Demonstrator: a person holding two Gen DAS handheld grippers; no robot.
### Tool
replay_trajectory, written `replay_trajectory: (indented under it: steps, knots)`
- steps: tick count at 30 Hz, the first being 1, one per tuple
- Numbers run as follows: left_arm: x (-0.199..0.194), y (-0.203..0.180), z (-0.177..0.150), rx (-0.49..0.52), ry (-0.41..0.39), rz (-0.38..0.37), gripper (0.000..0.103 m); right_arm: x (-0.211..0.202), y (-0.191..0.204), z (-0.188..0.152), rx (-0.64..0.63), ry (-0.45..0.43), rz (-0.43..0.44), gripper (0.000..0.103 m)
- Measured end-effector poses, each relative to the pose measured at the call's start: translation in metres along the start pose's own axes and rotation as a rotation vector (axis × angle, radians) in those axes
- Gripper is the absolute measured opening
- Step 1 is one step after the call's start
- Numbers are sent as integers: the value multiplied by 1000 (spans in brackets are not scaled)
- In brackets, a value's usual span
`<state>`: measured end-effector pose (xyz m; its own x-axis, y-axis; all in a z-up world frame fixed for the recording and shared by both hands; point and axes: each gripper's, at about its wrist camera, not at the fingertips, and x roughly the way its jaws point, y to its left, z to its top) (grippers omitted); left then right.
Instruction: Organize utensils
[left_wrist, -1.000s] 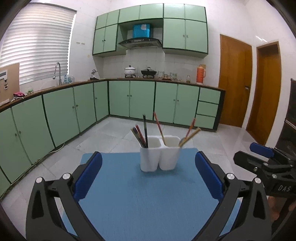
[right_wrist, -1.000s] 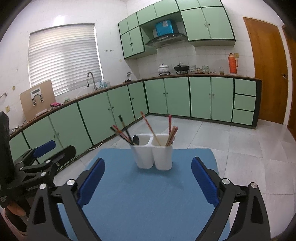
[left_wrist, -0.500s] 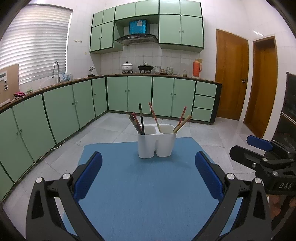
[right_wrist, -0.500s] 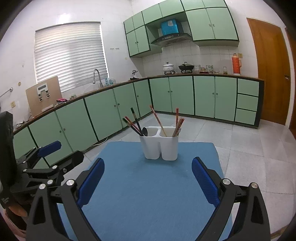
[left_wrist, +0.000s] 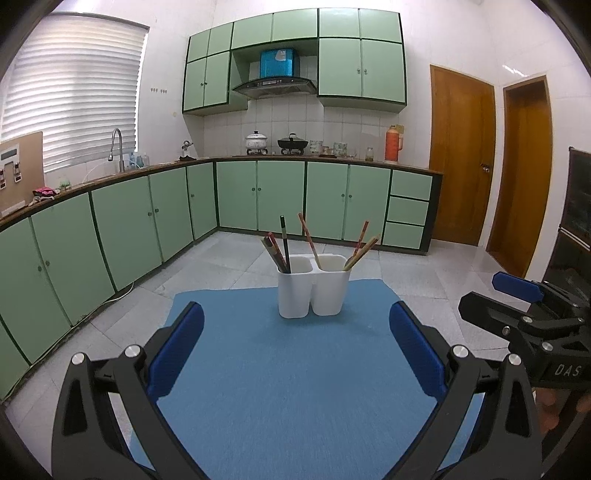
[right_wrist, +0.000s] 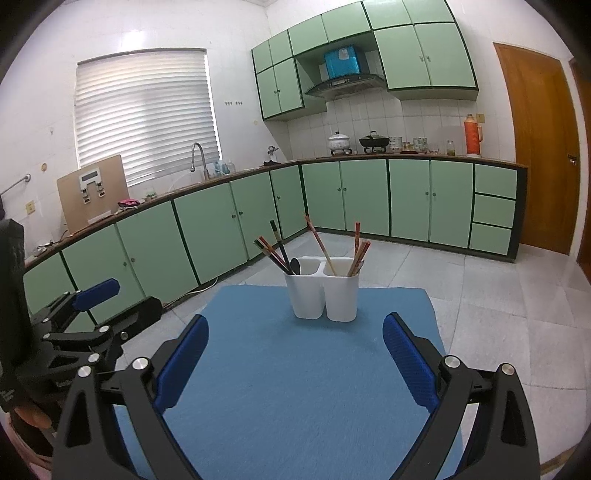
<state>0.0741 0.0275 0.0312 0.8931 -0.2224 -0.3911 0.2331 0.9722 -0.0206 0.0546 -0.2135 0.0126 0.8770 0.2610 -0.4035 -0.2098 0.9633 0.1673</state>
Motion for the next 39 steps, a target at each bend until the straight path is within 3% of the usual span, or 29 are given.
replay_trajectory:
  steps: [39]
  knots:
    - [-10,2,1,-7,-8,5,97,-5,6,-2,-13,-11,10,93]
